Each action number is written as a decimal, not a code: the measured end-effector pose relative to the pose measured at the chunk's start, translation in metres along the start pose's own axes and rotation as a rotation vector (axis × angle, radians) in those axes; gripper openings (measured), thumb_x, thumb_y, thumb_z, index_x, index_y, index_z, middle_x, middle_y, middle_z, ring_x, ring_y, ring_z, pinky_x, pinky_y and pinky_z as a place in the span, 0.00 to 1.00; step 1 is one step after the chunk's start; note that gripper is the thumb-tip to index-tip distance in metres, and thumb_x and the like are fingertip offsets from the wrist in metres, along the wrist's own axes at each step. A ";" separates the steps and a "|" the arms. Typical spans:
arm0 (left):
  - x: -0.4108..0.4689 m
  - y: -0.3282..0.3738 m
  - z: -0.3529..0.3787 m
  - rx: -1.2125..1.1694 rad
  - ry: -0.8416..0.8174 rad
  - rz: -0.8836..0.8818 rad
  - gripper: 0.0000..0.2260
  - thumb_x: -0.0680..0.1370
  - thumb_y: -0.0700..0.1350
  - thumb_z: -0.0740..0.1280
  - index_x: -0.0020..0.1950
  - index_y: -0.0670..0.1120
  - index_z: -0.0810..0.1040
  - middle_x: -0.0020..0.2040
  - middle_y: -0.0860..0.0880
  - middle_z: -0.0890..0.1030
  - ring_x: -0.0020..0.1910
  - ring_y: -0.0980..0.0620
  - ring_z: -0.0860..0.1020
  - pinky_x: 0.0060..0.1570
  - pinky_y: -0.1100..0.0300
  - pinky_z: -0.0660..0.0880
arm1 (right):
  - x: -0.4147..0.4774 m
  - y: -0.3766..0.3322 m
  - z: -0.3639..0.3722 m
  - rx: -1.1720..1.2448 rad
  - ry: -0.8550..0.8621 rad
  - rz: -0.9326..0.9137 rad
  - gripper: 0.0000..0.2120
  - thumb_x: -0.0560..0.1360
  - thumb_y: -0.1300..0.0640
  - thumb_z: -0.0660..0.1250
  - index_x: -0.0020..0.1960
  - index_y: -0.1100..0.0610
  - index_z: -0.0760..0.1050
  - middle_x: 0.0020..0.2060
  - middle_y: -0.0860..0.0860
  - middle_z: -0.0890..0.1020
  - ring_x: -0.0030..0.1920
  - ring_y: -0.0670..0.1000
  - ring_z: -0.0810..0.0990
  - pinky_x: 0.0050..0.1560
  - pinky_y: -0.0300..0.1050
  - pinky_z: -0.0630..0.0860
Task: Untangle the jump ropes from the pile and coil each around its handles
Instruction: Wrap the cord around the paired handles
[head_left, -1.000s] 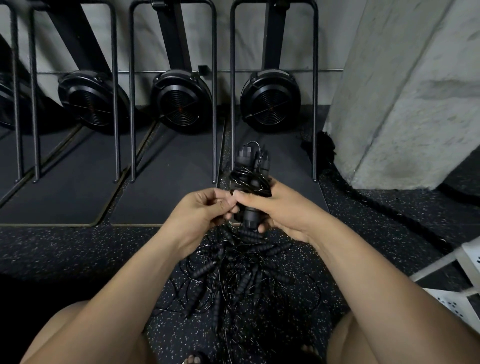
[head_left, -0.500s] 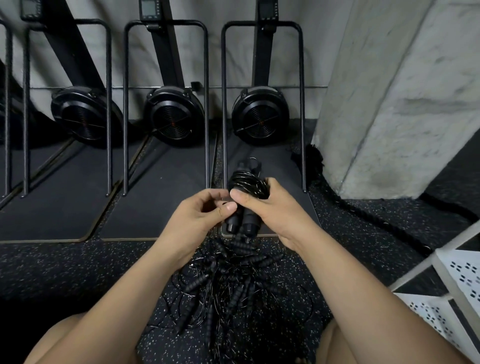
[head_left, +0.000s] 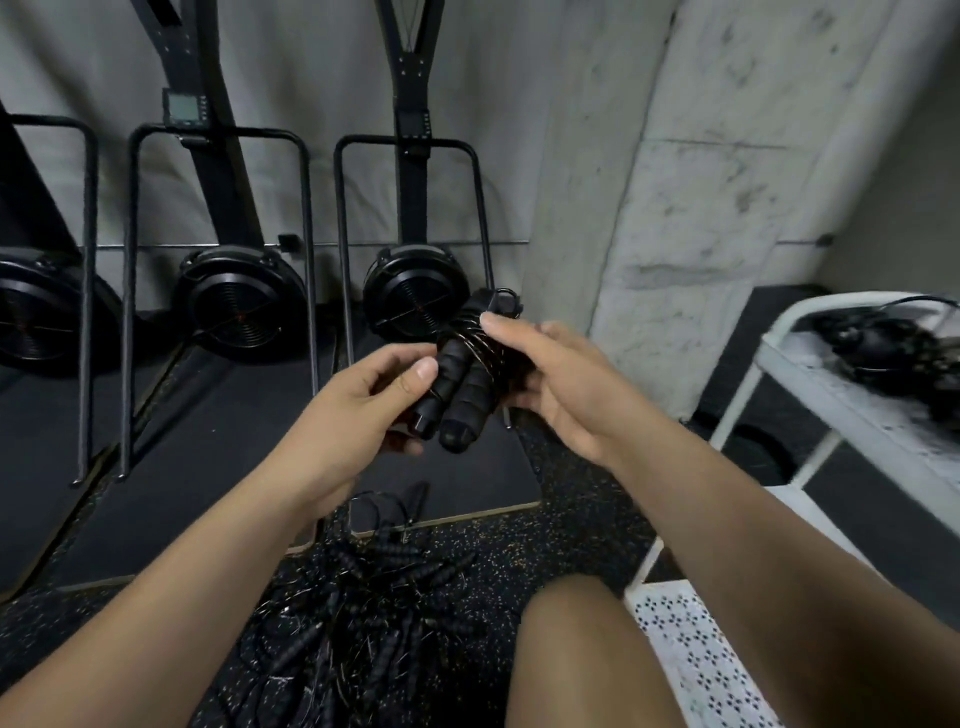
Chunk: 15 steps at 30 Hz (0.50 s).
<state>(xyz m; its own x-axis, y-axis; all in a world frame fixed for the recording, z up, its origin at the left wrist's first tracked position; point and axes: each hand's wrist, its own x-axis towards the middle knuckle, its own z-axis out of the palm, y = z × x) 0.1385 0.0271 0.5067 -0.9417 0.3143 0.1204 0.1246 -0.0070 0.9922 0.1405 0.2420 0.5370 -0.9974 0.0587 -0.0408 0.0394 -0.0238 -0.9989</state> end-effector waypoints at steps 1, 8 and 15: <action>0.001 0.009 0.011 -0.011 -0.023 0.008 0.12 0.83 0.56 0.67 0.63 0.58 0.85 0.54 0.48 0.87 0.46 0.51 0.82 0.41 0.57 0.80 | -0.009 -0.012 -0.013 -0.014 0.019 -0.010 0.39 0.70 0.44 0.83 0.72 0.61 0.72 0.58 0.56 0.88 0.58 0.56 0.88 0.55 0.56 0.86; 0.003 0.058 0.099 -0.062 -0.271 0.091 0.27 0.72 0.54 0.82 0.70 0.53 0.80 0.62 0.49 0.85 0.63 0.47 0.83 0.65 0.52 0.78 | -0.092 -0.100 -0.104 -0.288 0.073 -0.088 0.32 0.68 0.45 0.81 0.66 0.61 0.81 0.57 0.57 0.88 0.60 0.57 0.87 0.66 0.59 0.83; 0.000 0.112 0.191 0.128 -0.378 0.296 0.26 0.71 0.50 0.81 0.69 0.55 0.82 0.58 0.50 0.86 0.52 0.54 0.85 0.60 0.56 0.80 | -0.168 -0.164 -0.189 -0.670 0.262 -0.086 0.39 0.62 0.34 0.84 0.60 0.60 0.80 0.47 0.52 0.90 0.50 0.51 0.90 0.62 0.57 0.84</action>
<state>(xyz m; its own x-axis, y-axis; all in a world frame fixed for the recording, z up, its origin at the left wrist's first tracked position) 0.2127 0.2078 0.6113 -0.6834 0.6391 0.3530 0.4296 -0.0388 0.9022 0.3127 0.4243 0.7035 -0.9548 0.2723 0.1189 0.0731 0.6032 -0.7943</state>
